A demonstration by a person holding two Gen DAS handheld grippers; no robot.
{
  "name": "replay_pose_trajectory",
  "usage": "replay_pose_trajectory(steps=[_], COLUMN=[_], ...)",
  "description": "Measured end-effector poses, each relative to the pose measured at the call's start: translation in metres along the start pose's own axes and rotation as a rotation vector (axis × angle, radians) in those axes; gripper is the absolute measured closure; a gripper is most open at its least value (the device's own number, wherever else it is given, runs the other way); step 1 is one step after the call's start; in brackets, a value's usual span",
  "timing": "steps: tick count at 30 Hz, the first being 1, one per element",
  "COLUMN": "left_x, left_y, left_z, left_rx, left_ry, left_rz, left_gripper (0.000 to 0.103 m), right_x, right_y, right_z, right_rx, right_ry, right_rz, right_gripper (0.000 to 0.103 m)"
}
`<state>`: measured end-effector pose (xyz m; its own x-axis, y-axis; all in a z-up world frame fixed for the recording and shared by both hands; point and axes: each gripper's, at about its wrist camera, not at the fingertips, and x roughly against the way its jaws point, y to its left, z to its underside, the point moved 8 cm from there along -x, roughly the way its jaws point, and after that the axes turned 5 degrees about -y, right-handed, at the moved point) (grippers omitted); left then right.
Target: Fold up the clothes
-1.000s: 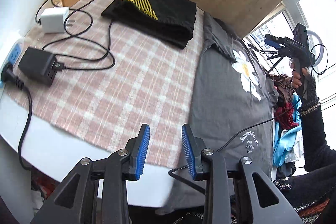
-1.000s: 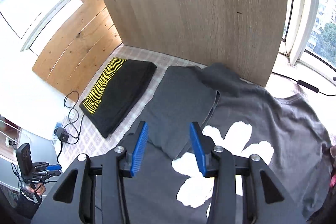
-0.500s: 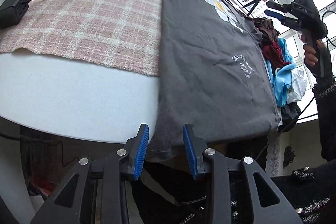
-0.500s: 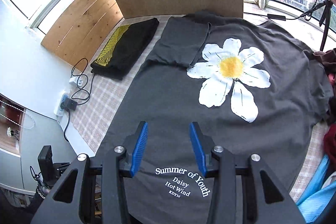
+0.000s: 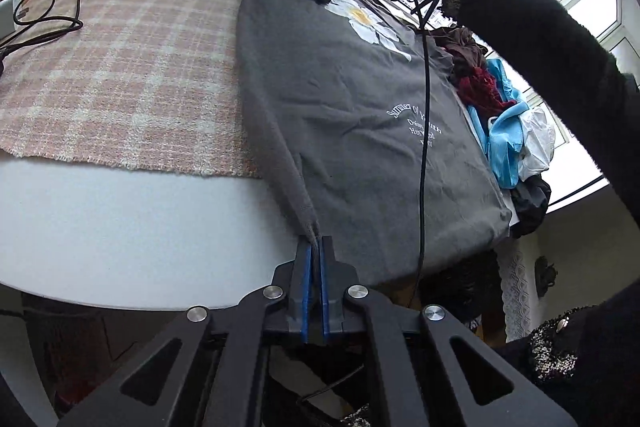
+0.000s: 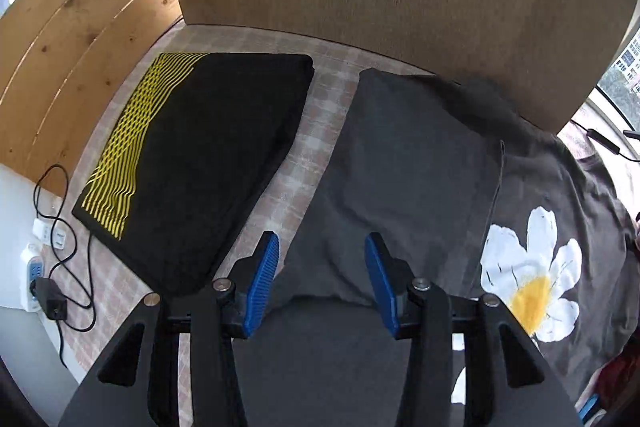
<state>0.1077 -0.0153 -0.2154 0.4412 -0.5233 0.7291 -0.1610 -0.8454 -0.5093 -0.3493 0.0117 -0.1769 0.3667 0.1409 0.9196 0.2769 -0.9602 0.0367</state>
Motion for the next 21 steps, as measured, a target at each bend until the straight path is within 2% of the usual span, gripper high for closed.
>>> replay_pose_trajectory(steps=[4, 9, 12, 14, 15, 16, 19, 21], left_x=[0.001, -0.001, -0.004, -0.005, -0.005, -0.004, -0.004, -0.005], left_y=[0.002, -0.009, -0.021, -0.029, -0.033, -0.039, -0.058, -0.075], left_z=[-0.002, -0.006, -0.009, -0.011, -0.012, -0.013, -0.016, -0.016], left_rx=[0.030, 0.022, 0.021, 0.016, 0.012, 0.008, -0.003, -0.021], left_ry=[-0.011, -0.028, -0.038, -0.047, -0.052, -0.056, -0.069, -0.073], left_rz=[0.000, -0.017, -0.020, -0.024, -0.027, -0.030, -0.037, -0.040], left_gripper=[0.100, 0.100, 0.100, 0.101, 0.101, 0.101, 0.101, 0.101], right_x=[-0.036, -0.057, -0.057, -0.056, -0.054, -0.051, -0.036, -0.020], right_y=[-0.001, -0.005, -0.004, -0.004, -0.007, -0.010, -0.027, -0.040], right_z=[-0.016, -0.011, -0.010, -0.010, -0.010, -0.009, -0.009, -0.008], right_rx=[-0.021, 0.033, 0.070, 0.094, 0.089, 0.063, -0.025, -0.050], right_ry=[0.064, 0.150, 0.125, 0.108, 0.101, 0.099, 0.063, 0.024], right_rz=[0.009, 0.060, 0.056, 0.054, 0.040, 0.001, -0.130, -0.187], right_gripper=[0.059, 0.058, 0.059, 0.067, 0.084, 0.094, 0.096, 0.096])
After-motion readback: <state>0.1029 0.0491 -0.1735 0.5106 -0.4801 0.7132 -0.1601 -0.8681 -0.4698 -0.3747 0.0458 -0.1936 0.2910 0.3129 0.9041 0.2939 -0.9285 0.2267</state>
